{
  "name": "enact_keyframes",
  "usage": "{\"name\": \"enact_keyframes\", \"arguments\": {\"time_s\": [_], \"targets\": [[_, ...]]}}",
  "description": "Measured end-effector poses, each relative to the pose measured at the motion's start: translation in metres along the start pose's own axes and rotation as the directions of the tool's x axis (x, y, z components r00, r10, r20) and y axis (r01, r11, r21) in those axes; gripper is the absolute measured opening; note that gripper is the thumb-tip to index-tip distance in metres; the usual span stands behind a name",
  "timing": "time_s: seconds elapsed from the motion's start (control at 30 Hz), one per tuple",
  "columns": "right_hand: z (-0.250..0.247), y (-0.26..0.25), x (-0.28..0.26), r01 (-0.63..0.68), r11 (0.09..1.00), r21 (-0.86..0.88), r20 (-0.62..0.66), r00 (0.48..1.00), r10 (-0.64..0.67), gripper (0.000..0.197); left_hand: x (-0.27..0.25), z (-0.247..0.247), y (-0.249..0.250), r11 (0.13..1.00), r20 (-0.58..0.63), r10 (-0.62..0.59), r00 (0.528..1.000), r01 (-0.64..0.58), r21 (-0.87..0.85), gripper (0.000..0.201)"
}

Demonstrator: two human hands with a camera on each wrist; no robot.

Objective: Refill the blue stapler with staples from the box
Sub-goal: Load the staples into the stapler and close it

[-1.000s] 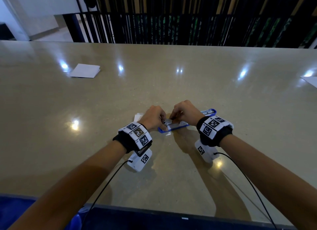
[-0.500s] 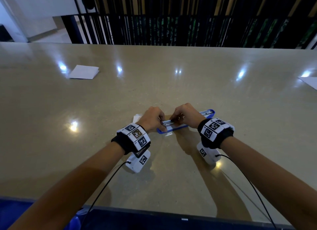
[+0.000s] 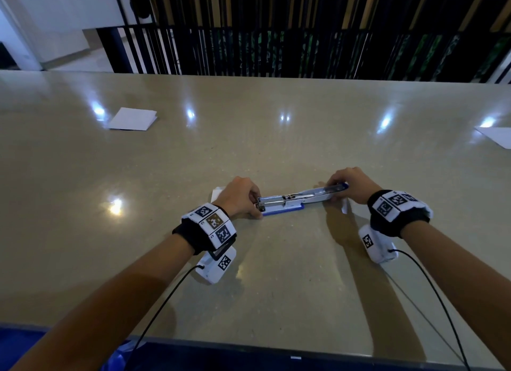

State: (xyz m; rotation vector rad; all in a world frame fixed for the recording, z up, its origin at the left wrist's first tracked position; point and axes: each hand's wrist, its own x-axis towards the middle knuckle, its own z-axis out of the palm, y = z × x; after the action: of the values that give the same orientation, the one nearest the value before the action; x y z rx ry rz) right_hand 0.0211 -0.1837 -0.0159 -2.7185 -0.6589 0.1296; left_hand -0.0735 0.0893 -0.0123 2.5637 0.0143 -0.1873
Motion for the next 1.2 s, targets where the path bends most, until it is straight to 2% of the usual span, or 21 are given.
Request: {"name": "enact_keyframes", "arguments": {"time_s": [0.07,0.17,0.23,0.43,0.53,0.67,1.0,1.1,1.2], "targets": [[-0.015,-0.002,-0.005,0.041,0.998,0.039,-0.011,0.999,-0.041,0.025,0.001,0.0,-0.001,1.0,-0.001,-0.003,1.0,0.003,-0.014,0.046],[-0.042,-0.018,-0.01,0.141,0.972,0.19,-0.108,0.987,-0.122,0.033,0.001,0.001,0.0,0.999,-0.009,-0.003,1.0,0.002,-0.033,0.048],[-0.051,-0.037,-0.008,0.2,0.955,0.22,-0.137,0.975,-0.173,0.037,0.001,0.002,0.003,0.999,-0.018,0.001,1.0,-0.002,-0.047,0.049],[-0.021,-0.087,0.006,0.276,0.9,0.336,-0.128,0.961,-0.247,0.042,-0.004,0.003,0.004,0.984,-0.042,-0.036,0.998,0.028,-0.173,0.049],[0.001,-0.106,0.009,0.28,0.916,0.286,-0.051,0.959,-0.278,0.036,-0.008,0.003,0.004,0.983,-0.072,-0.059,0.996,0.046,-0.176,0.055],[0.023,-0.12,0.01,0.322,0.938,0.125,0.02,0.945,-0.327,0.032,-0.01,0.002,0.003,0.981,-0.09,-0.061,0.994,0.043,-0.19,0.056],[0.042,-0.122,0.014,0.272,0.962,0.012,0.033,0.962,-0.273,0.027,-0.009,0.002,0.005,0.986,-0.075,-0.061,0.995,0.048,-0.162,0.059],[0.039,-0.117,0.011,0.267,0.962,0.059,0.0,0.964,-0.268,0.027,-0.01,0.002,0.004,0.988,-0.077,-0.053,0.996,0.041,-0.148,0.056],[0.034,-0.109,0.008,0.268,0.961,0.073,0.021,0.963,-0.27,0.03,-0.009,0.003,0.003,0.993,-0.068,-0.025,0.997,0.017,-0.114,0.055]]}}
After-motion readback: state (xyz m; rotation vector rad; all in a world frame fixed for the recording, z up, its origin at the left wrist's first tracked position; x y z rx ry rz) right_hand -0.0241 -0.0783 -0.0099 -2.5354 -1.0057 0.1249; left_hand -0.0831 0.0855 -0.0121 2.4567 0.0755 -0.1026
